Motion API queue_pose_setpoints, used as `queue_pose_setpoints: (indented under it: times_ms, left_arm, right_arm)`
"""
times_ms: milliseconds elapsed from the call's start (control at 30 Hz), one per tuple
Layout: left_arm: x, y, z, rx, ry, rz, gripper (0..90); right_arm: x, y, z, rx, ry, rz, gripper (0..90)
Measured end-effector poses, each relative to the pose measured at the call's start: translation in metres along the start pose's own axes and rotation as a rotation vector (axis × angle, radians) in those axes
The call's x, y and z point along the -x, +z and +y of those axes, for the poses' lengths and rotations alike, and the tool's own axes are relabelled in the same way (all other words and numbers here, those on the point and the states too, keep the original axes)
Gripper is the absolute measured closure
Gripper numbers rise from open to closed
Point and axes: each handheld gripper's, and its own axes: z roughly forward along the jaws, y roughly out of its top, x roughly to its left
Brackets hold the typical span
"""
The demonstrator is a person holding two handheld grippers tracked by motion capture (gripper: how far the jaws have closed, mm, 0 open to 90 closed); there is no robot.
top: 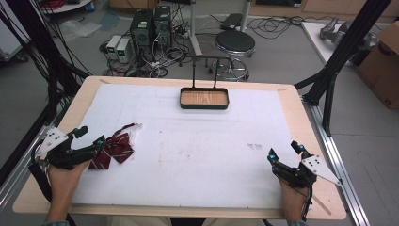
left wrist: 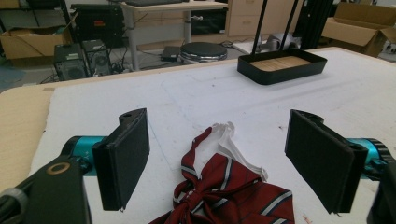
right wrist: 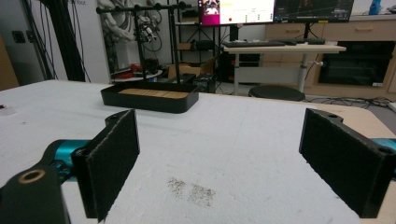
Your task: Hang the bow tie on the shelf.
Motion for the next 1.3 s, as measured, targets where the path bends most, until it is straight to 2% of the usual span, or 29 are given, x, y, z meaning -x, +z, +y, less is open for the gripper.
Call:
queue_pose_setpoints:
  times_ms: [567, 833, 1067, 1300]
  left_arm:
    - [-0.002, -0.001, -0.002, -0.006, -0.007, 0.004, 22.4]
    - [-0.005, 0.004, -0.007, -0.039, -0.003, 0.011, 23.2]
    - [-0.007, 0.005, -0.009, -0.042, -0.005, 0.016, 24.4]
    - [-0.009, 0.01, -0.013, -0.067, -0.013, 0.016, 25.9]
  right_arm:
    - [-0.001, 0.001, -0.001, -0.02, -0.008, 0.005, 11.2]
    - [-0.001, 0.002, -0.001, -0.023, -0.016, 0.006, 11.2]
    - [-0.001, 0.002, -0.001, -0.027, -0.016, 0.006, 11.2]
    - [-0.002, 0.002, -0.001, -0.028, -0.021, 0.006, 11.2]
